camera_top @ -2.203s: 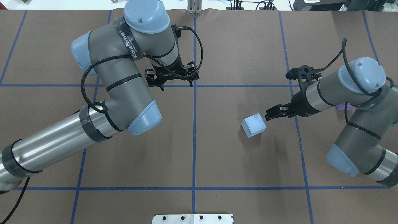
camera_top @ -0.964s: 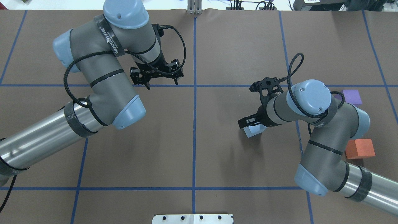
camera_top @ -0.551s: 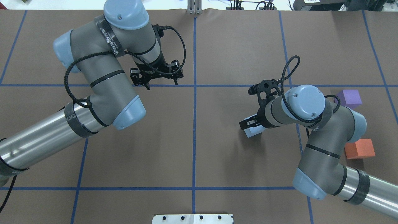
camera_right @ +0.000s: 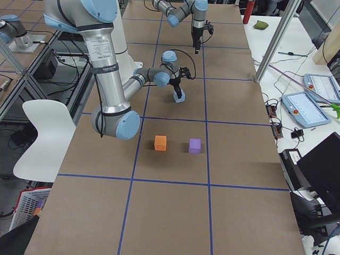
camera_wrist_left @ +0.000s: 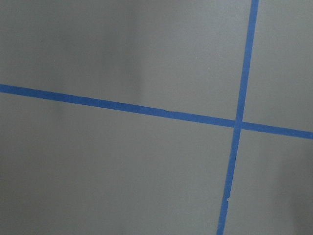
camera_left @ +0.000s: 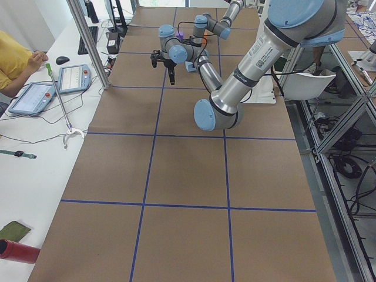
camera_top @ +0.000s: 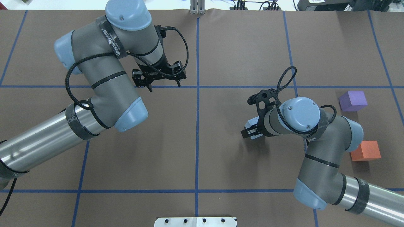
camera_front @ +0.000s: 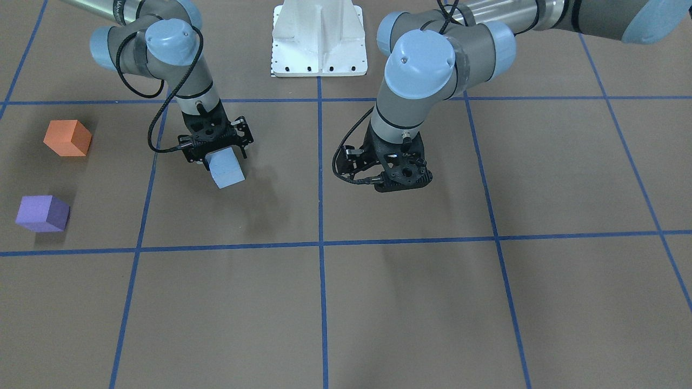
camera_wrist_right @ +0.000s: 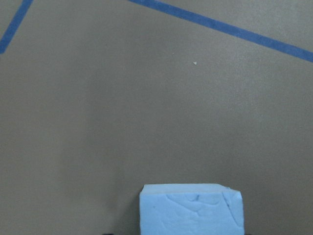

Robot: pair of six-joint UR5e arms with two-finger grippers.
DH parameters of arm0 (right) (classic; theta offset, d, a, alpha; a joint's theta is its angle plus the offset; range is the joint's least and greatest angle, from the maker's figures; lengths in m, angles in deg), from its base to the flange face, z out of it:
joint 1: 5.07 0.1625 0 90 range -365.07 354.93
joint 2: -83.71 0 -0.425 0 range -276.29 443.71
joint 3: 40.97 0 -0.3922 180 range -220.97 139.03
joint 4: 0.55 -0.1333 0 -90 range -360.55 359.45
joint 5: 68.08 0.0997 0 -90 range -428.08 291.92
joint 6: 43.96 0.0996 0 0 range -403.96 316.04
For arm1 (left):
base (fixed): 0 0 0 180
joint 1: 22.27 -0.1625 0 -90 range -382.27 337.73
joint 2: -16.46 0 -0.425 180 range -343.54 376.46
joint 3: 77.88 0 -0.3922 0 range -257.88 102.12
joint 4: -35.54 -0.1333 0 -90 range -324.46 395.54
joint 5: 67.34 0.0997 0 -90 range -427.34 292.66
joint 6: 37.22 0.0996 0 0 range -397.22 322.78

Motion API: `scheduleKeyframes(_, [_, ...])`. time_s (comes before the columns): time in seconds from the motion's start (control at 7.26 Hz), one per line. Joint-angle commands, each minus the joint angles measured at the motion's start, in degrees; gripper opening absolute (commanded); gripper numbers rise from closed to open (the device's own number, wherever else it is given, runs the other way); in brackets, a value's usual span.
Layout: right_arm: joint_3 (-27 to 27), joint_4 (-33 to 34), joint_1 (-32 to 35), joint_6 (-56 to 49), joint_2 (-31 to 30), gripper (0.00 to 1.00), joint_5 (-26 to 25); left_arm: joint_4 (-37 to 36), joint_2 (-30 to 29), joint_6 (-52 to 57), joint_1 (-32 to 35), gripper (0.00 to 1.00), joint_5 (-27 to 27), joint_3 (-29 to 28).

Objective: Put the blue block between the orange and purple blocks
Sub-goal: 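Grasp the light blue cube with the right gripper while the left arm withdraws, then carry the light blue cube with the right gripper toward the purple cube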

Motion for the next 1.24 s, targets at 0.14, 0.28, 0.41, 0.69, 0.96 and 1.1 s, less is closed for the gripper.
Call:
scheduleKeyframes(0.14, [-2.63,-0.43,-0.15,-1.67,1.51,0.84,-0.80,0.00,0.00,0.00,-0.05,1.00,0.00,0.00])
scheduleKeyframes(0.28, [-2.72,-0.43,-0.15,-1.68,1.43,0.79,-0.89,0.00,0.00,0.00,-0.05,1.00,0.00,0.00])
scheduleKeyframes(0.41, [-2.81,-0.43,-0.33,-1.68,1.34,0.63,-0.80,0.00,0.00,-0.09,-0.14,1.00,0.09,0.00])
scheduleKeyframes(0.69, [-1.93,-0.34,1.59,-1.77,1.34,0.00,0.25,0.00,0.00,-0.09,-0.14,1.00,0.09,0.00])
scheduleKeyframes(0.96, [5.33,2.20,15.67,-1.33,-7.39,0.00,15.10,0.00,-0.08,-0.09,-0.23,1.00,0.26,0.00])
scheduleKeyframes(1.1, [7.19,1.95,23.32,-1.33,-13.89,0.00,20.33,0.00,-0.26,-0.27,-0.32,1.00,0.35,0.08])
